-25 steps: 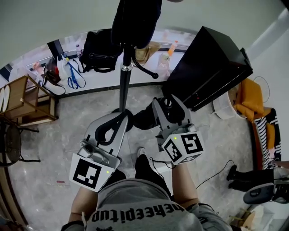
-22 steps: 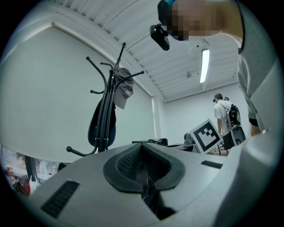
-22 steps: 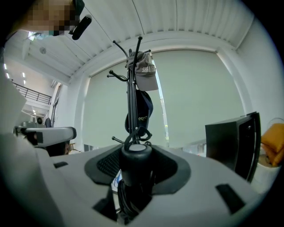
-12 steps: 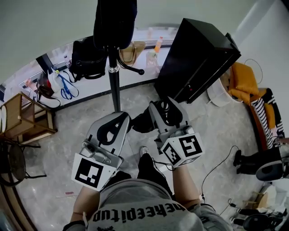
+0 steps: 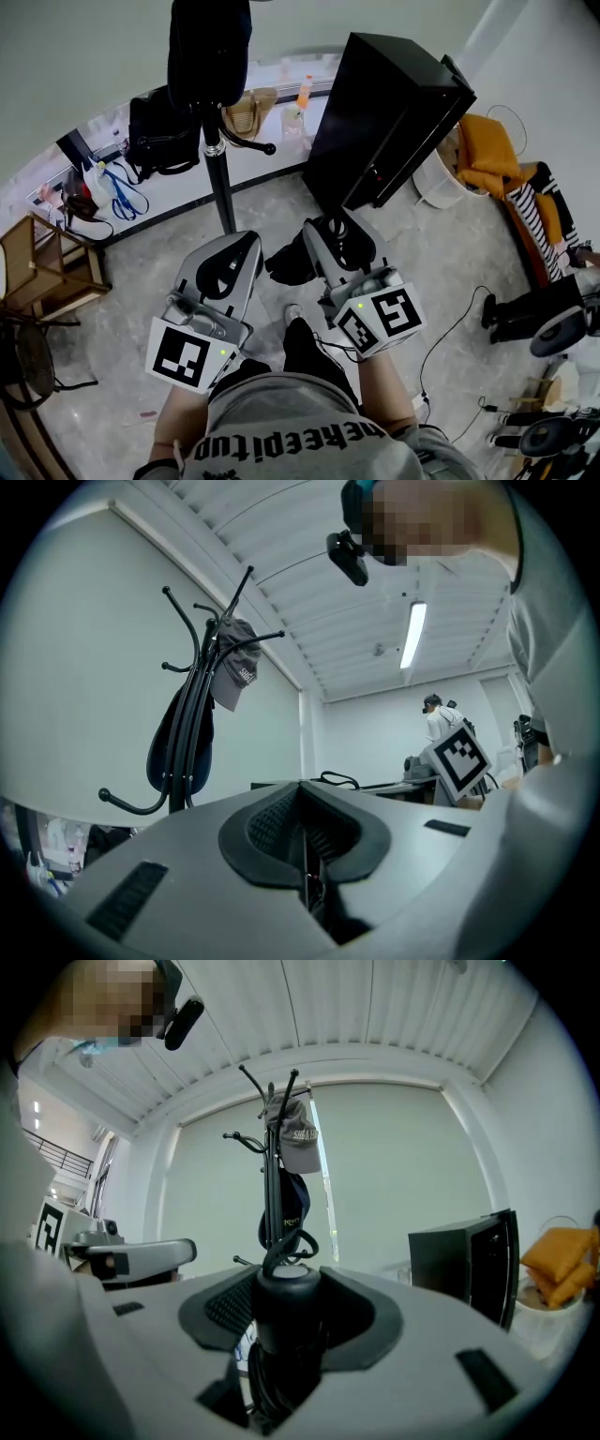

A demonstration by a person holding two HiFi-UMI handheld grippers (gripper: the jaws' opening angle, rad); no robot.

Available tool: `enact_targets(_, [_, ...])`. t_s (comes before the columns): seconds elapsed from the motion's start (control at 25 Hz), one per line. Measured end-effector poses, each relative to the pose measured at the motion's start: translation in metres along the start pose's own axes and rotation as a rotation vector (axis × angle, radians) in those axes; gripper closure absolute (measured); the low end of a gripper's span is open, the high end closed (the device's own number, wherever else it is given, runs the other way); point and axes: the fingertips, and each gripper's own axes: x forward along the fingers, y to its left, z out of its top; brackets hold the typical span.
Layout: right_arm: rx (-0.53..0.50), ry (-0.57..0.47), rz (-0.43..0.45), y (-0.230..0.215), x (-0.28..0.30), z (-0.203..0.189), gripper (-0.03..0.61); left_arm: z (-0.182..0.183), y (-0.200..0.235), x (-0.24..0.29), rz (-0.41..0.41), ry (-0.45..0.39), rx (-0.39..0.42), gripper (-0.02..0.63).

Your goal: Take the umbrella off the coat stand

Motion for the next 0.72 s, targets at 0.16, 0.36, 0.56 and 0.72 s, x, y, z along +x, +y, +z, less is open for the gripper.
enact_targets(0.16, [0.006, -0.008, 0.017, 0.000, -0.002, 0.005, 0.377, 0.002, 0.001, 0.002, 0.010, -0.009, 0.010, 0.598])
enact_targets(0.36, [0.016, -0.011, 0.043, 0.001, 0.002, 0.007, 0.377, 0.003, 0.012, 0.002, 0.044, -0.005, 0.009, 0.598])
enact_targets(0.56, [0.021, -0.003, 0.072, 0.005, 0.006, 0.003, 0.377, -0.001, 0.022, -0.002, 0.083, 0.010, 0.014, 0.598])
enact_targets(0.72, [0.009, -0.003, 0.093, 0.007, 0.008, 0.003, 0.377, -0.001, 0.031, -0.003, 0.110, 0.015, 0.021, 0.598])
